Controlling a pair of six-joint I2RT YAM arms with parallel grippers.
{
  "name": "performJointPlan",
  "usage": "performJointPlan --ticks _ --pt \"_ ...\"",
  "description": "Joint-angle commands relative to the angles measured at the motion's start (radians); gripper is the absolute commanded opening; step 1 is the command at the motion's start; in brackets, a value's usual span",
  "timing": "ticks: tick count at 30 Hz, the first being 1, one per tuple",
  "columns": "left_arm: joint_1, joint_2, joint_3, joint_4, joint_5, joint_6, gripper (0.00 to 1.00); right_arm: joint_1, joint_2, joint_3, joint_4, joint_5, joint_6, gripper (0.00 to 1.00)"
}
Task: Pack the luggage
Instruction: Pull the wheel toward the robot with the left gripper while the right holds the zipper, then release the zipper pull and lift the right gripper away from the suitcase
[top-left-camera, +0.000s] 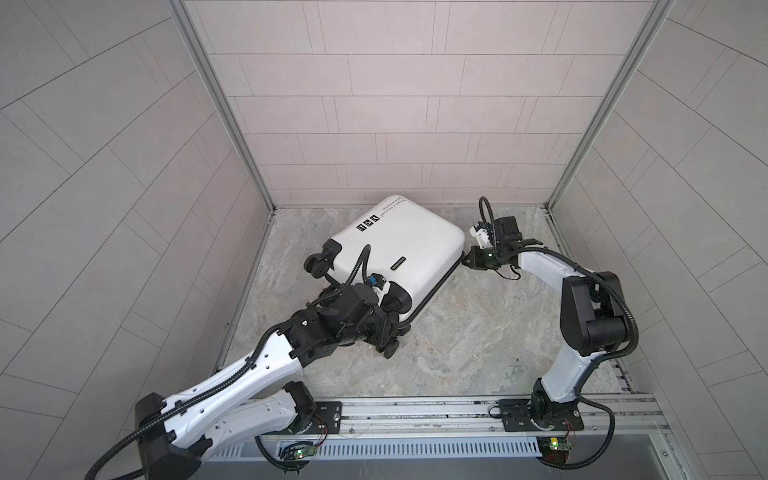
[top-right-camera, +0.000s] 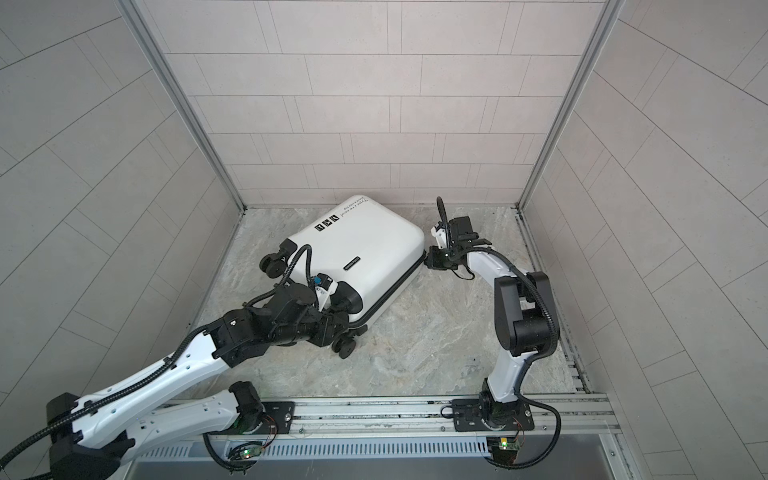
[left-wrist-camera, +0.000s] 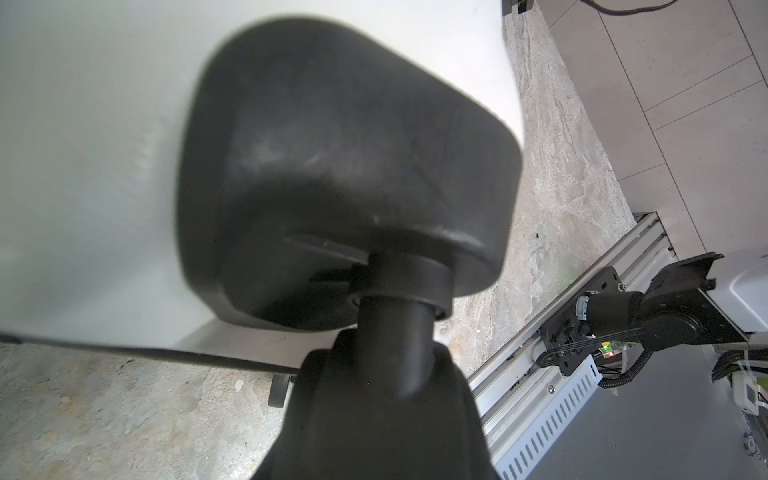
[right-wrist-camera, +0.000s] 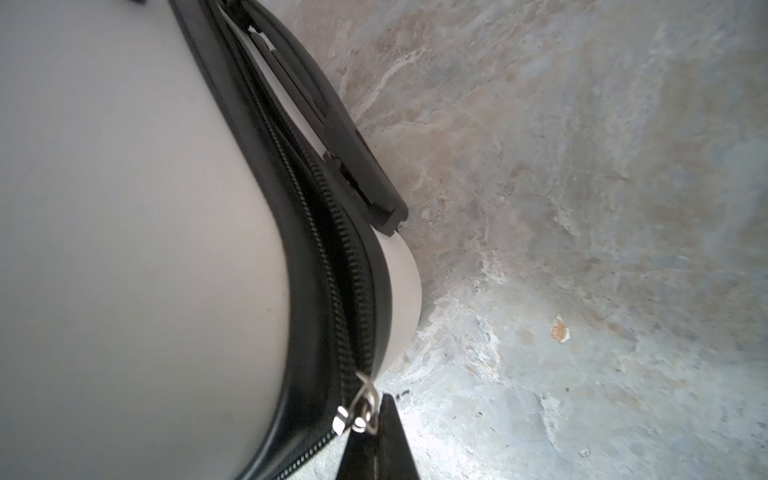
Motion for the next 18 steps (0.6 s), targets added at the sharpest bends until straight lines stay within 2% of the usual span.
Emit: performJointPlan --ticks 1,8,18 --pt "0.016 -0.089 0.029 -0.266 -0.082 -0.085 0.00 -0.114 0.040 0.057 0.144 0.500 0.057 0.00" --pt "0.017 -0.084 0.036 -0.278 -0.085 -0.082 0.00 -0.111 0.042 0.100 0.101 0.656 0.021 0.00" --pt "0.017 -0.083 0.030 -0.272 -0.080 -0.082 0.00 -0.093 0.104 0.250 0.025 0.619 -0.007 0.00"
